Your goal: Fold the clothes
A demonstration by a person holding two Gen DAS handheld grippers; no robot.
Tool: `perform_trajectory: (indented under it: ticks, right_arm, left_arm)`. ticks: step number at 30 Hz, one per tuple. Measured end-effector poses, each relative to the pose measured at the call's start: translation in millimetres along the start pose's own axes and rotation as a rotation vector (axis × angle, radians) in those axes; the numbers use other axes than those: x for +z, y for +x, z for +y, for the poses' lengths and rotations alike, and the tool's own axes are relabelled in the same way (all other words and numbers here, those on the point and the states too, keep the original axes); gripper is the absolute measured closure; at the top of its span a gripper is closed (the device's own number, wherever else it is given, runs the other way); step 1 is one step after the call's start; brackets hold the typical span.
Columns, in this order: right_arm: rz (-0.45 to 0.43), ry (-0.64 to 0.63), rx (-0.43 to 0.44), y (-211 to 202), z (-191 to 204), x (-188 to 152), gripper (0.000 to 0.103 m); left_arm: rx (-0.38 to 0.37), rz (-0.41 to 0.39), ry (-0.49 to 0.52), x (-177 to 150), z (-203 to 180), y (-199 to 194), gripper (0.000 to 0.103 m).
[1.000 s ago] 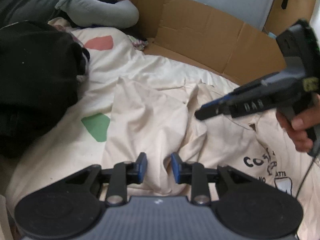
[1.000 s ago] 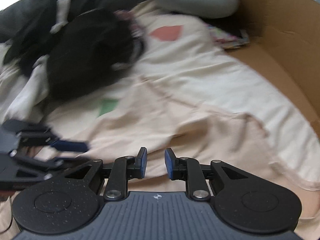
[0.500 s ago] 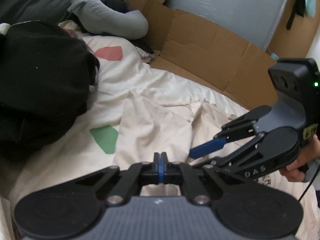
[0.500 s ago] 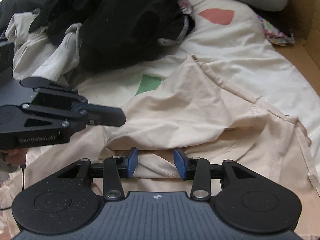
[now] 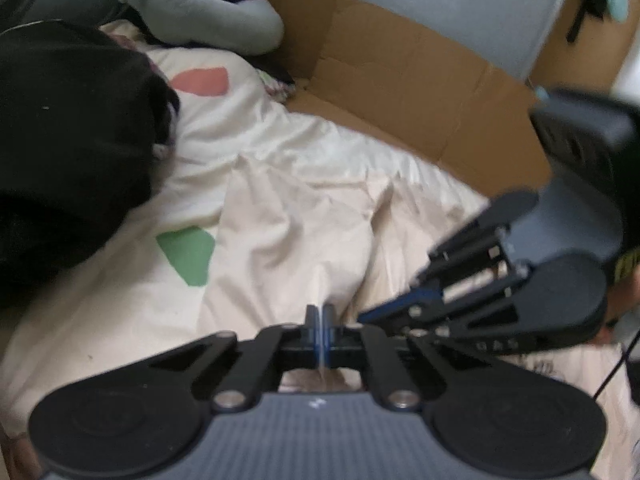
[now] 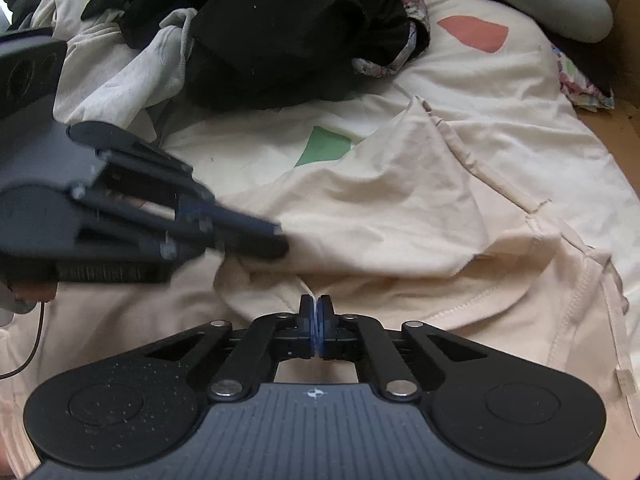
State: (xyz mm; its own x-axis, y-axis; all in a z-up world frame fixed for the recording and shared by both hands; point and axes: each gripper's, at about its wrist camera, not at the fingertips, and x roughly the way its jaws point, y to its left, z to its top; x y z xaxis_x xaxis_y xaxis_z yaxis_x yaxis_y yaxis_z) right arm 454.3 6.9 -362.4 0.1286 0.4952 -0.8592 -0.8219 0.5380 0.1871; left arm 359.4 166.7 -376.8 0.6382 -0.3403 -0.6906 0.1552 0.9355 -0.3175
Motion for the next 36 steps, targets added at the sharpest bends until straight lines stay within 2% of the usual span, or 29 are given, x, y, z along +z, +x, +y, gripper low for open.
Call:
perform_trajectory:
  ticks: [5, 12, 16, 18, 20, 23, 28, 31, 33, 34, 36]
  right_arm:
    - [-0.019, 0.017, 0.002, -12, 6, -14, 0.103]
    - [-0.008, 0.042, -0.005, -15, 13, -35, 0.103]
    - [-0.019, 0.088, -0.009, -15, 10, -33, 0.102]
    - [-0.042, 0.118, 0.001, -16, 7, -28, 0.097]
    - [-0.060, 0.147, 0.017, -15, 4, -21, 0.081]
    - [-0.066, 0.180, 0.043, -7, 0, -12, 0.078]
    - [-0.036, 0.208, 0.077, 13, -2, -4, 0.078]
    - [-0.012, 0.170, 0.070, 20, 5, -1, 0.079]
    - [-0.010, 0.149, 0.070, 21, 9, 1, 0.090]
    - [-0.010, 0.145, 0.075, 21, 9, 2, 0.100]
    - [-0.021, 0.144, 0.075, 17, 9, 1, 0.101]
  left_arm:
    - [-0.008, -0.037, -0.049, 6, 5, -4, 0.102]
    - [0.003, -0.022, -0.072, 0, 7, 3, 0.102]
    - [0.000, -0.014, -0.091, -4, 11, 4, 0.102]
    - [-0.001, -0.016, -0.097, -5, 12, 3, 0.102]
    - [-0.003, -0.020, -0.098, -6, 12, 2, 0.102]
    - [-0.006, -0.027, -0.098, -6, 11, 1, 0.102]
    - [-0.016, -0.031, -0.093, -5, 10, 1, 0.102]
    - [-0.016, -0.028, -0.094, -5, 11, 2, 0.102]
    - [-0.015, -0.025, -0.097, -5, 12, 4, 0.102]
    - [-0.016, -0.024, -0.099, -5, 13, 4, 0.102]
    - [-0.017, -0.028, -0.114, -3, 16, 3, 0.100]
